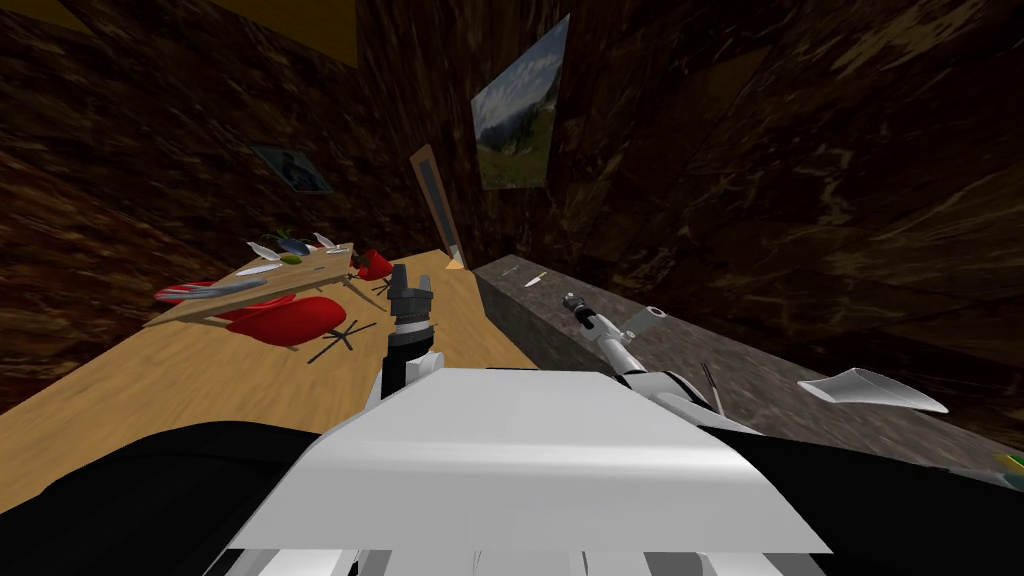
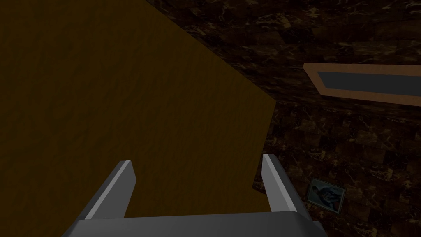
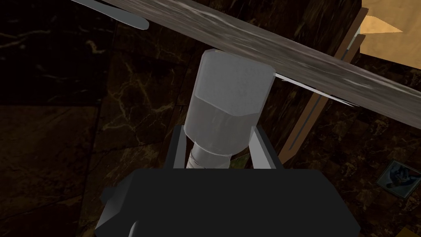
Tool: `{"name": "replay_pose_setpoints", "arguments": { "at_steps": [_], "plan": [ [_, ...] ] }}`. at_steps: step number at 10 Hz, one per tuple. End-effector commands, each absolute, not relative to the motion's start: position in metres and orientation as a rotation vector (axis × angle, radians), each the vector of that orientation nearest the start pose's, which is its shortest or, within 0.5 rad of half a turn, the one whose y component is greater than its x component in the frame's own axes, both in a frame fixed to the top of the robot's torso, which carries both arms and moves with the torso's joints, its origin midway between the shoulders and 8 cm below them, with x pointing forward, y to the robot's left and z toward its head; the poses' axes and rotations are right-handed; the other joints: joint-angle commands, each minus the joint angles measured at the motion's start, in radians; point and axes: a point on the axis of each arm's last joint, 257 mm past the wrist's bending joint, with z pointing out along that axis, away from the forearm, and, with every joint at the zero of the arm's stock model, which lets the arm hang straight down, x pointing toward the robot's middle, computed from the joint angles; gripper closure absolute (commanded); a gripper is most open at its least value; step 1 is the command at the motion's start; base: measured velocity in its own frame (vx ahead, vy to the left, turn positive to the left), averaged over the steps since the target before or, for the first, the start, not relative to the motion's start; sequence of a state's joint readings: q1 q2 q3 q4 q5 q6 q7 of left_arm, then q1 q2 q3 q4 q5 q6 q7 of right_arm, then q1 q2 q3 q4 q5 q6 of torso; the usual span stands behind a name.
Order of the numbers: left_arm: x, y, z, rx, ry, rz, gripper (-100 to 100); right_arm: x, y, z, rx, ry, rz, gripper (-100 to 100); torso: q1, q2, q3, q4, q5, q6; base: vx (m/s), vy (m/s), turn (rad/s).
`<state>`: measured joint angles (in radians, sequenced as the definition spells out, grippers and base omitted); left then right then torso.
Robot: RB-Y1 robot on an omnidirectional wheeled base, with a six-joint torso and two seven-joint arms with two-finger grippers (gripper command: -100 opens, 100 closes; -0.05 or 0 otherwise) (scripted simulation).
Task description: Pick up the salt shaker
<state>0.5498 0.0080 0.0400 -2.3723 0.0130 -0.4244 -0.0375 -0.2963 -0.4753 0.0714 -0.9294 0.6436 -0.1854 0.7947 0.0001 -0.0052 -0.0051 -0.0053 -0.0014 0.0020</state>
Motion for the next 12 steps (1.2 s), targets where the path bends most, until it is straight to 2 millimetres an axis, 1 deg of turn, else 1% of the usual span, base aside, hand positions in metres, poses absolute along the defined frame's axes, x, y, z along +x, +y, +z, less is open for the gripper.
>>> {"name": "replay_pose_setpoints", "arguments": {
  "at_steps": [1, 3, 4, 5, 6, 7, 8, 9, 10, 11, 12],
  "plan": [
    [0.332, 0.296, 0.036, -0.661, 0.638, -1.213, 0, 0.577, -0.395, -0.311, -0.308, 1.781, -0.223, 100, 0.000, 0.000, 0.000, 0.000, 0.000, 0.000, 0.051, 0.033, 0.092],
    [0.332, 0.296, 0.036, -0.661, 0.638, -1.213, 0, 0.560, -0.398, -0.325, -0.308, 1.803, -0.222, 100, -0.002, -0.001, -0.001, -0.001, -0.001, 0.001, 0.041, 0.024, 0.018],
    [0.332, 0.296, 0.036, -0.661, 0.638, -1.213, 0, 0.560, -0.398, -0.325, -0.308, 1.803, -0.222, 100, -0.004, 0.000, -0.001, -0.003, -0.003, 0.002, 0.010, 0.004, -0.006],
    [0.332, 0.296, 0.036, -0.661, 0.638, -1.213, 0, 0.552, -0.414, -0.315, -0.288, 1.784, -0.230, 100, -0.005, 0.001, -0.002, -0.004, -0.004, 0.002, 0.050, 0.032, 0.096],
    [0.332, 0.296, 0.036, -0.661, 0.638, -1.213, 0, 0.545, -0.413, -0.318, -0.291, 1.787, -0.228, 100, -0.004, -0.001, -0.003, -0.004, -0.004, 0.002, 0.056, 0.039, 0.048],
    [0.332, 0.296, 0.036, -0.661, 0.638, -1.213, 0, 0.536, -0.417, -0.328, -0.288, 1.806, -0.231, 100, -0.004, -0.001, -0.003, -0.005, -0.004, 0.002, 0.027, 0.022, -0.008],
    [0.332, 0.296, 0.036, -0.661, 0.638, -1.213, 0, 0.530, -0.430, -0.313, -0.274, 1.778, -0.239, 100, -0.005, 0.000, -0.003, -0.005, -0.005, 0.002, 0.062, 0.042, 0.086],
    [0.332, 0.296, 0.036, -0.661, 0.638, -1.213, 0, 0.518, -0.432, -0.321, -0.275, 1.794, -0.240, 100, -0.004, -0.002, -0.003, -0.005, -0.004, 0.001, 0.065, 0.040, 0.050],
    [0.332, 0.296, 0.036, -0.661, 0.638, -1.213, 0, 0.512, -0.434, -0.328, -0.273, 1.808, -0.242, 100, -0.004, -0.002, -0.004, -0.006, -0.005, 0.002, 0.029, 0.019, -0.002],
    [0.332, 0.296, 0.036, -0.661, 0.638, -1.213, 0, 0.507, -0.446, -0.311, -0.264, 1.777, -0.251, 100, -0.006, -0.001, -0.003, -0.006, -0.005, 0.002, 0.053, 0.041, 0.082],
    [0.332, 0.296, 0.036, -0.661, 0.638, -1.213, 0, 0.495, -0.447, -0.319, -0.265, 1.793, -0.252, 100, -0.005, -0.002, -0.003, -0.005, -0.004, 0.002, 0.064, 0.033, 0.052]
  ]
}}
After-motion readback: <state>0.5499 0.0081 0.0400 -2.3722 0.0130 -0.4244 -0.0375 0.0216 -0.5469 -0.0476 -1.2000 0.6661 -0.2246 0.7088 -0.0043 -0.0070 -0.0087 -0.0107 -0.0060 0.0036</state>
